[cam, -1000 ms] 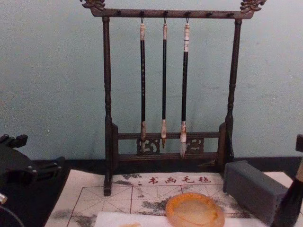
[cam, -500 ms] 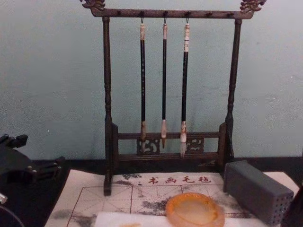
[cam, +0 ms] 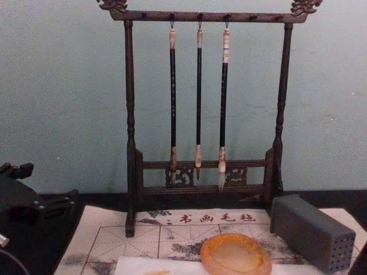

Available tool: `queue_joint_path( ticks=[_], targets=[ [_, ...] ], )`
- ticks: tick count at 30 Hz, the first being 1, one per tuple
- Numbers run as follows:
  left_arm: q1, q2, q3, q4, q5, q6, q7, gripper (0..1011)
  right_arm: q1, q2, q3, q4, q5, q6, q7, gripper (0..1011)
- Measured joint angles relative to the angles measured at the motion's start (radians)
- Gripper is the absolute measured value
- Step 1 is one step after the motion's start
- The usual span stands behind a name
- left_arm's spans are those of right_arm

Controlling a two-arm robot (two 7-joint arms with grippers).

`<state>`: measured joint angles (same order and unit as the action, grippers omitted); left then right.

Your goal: Pick up the brush from the inkstone, write on the paper, then place the brush back to its original position.

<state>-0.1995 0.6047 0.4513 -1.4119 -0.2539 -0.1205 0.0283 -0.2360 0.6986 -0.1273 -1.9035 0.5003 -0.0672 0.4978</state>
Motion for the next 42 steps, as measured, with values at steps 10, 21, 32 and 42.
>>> queue_joint_path(
  ticks=[10, 21, 32, 42],
  targets=[
    [0.0, 0.0, 0.0, 0.0, 0.0, 0.0, 0.0, 1001, -0.017, 0.014, 0.008, -0.012, -0.001, -0.014, 0.013, 198],
    [0.0, 0.0, 0.0, 0.0, 0.0, 0.0, 0.0, 1001, -0.029, 0.023, 0.013, -0.02, -0.003, -0.022, 0.02, 198],
    [0.0, 0.0, 0.0, 0.0, 0.0, 0.0, 0.0, 1001, -0.04, 0.029, 0.019, -0.029, -0.004, -0.03, 0.026, 198],
    [0.0, 0.0, 0.0, 0.0, 0.0, 0.0, 0.0, 1001, -0.048, 0.028, 0.033, -0.037, 0.001, -0.039, 0.026, 198]
  ],
)
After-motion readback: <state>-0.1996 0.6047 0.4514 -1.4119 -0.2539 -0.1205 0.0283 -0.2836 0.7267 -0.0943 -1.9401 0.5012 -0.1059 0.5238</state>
